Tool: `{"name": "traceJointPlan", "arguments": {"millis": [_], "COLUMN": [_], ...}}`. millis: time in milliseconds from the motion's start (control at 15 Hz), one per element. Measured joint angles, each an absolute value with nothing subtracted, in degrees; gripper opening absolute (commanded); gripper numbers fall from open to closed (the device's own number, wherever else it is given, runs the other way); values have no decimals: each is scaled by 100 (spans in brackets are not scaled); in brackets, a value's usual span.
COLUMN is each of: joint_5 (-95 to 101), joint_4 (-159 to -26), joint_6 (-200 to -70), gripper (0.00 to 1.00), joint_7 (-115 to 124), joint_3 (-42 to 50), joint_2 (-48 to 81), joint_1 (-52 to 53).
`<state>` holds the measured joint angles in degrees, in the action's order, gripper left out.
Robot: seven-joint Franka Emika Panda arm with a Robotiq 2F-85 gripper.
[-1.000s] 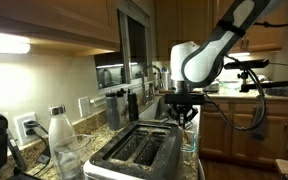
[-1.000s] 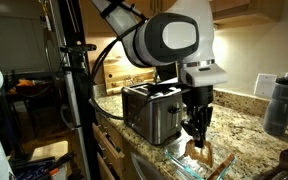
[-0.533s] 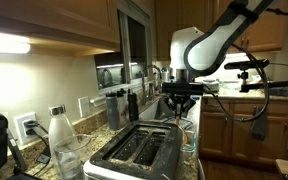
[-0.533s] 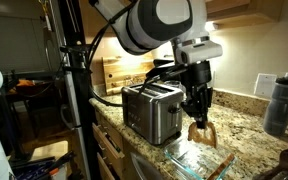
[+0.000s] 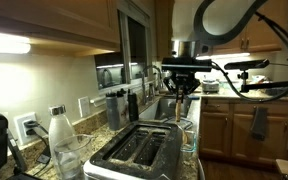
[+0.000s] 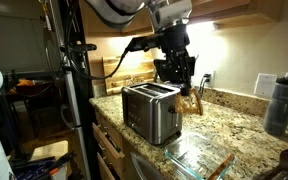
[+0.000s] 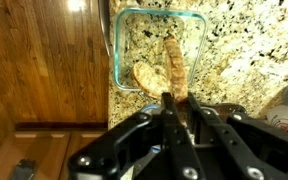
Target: Put the slices of bread from the glass bowl in the toaster
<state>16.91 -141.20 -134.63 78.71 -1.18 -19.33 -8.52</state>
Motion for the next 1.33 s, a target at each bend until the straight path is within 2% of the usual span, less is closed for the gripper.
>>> {"name": "traceJointPlan", "arguments": {"millis": [667, 1333], "joint_5": [1687, 1612], "joint_4": [-14174, -14169], "joint_6": [-12480, -12462], "gripper": [10, 10], "joint_7": [8370, 8689], "joint_3": [-1043, -1385], "joint_2": [-3160, -3222], "joint_1": [-843, -735]}}
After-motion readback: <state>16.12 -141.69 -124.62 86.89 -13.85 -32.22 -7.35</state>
